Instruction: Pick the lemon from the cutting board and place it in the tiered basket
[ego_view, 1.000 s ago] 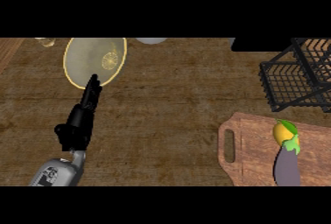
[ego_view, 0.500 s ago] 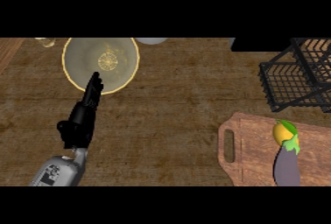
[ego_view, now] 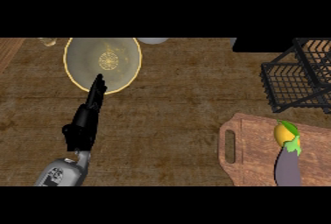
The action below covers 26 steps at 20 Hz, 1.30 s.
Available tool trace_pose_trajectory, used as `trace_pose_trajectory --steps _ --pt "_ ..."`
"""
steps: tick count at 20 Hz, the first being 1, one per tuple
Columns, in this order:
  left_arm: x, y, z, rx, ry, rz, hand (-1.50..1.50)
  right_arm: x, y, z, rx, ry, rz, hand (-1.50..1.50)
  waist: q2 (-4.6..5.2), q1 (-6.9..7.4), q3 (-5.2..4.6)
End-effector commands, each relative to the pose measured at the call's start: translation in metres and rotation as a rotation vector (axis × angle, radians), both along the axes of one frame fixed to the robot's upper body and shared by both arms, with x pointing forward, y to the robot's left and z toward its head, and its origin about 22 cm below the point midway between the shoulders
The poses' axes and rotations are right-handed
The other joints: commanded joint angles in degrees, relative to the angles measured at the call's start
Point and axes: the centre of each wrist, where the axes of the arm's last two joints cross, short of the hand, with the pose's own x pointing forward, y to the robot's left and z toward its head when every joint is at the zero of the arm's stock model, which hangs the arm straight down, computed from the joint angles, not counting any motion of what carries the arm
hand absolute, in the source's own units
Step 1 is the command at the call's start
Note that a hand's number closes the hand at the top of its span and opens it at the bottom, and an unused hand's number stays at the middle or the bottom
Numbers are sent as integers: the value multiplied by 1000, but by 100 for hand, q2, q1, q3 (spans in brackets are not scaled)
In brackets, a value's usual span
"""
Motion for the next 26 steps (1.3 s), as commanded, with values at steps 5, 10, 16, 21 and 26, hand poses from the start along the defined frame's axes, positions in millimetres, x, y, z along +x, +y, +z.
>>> trace_pose_trajectory --steps 5,10,16,21,26 --pt "7 9 10 5 -12 13 0 -5 27 -18 -201 108 156 -150 10 10 -1" --pt "-3 8 -11 -4 5 12 0 -10 24 -17 -272 117 116 -150 -4 -56 -10" --pt "7 -3 6 13 9 6 0 -4 33 -41 -344 68 96 -150 -3 -40 -3" --pt "5 -10 11 -8 0 -3 0 1 10 -57 -397 12 67 -150 -12 -54 -7" --pt "0 20 11 14 -4 15 0 9 -1 -77 -450 -17 106 -150 -9 29 -21"
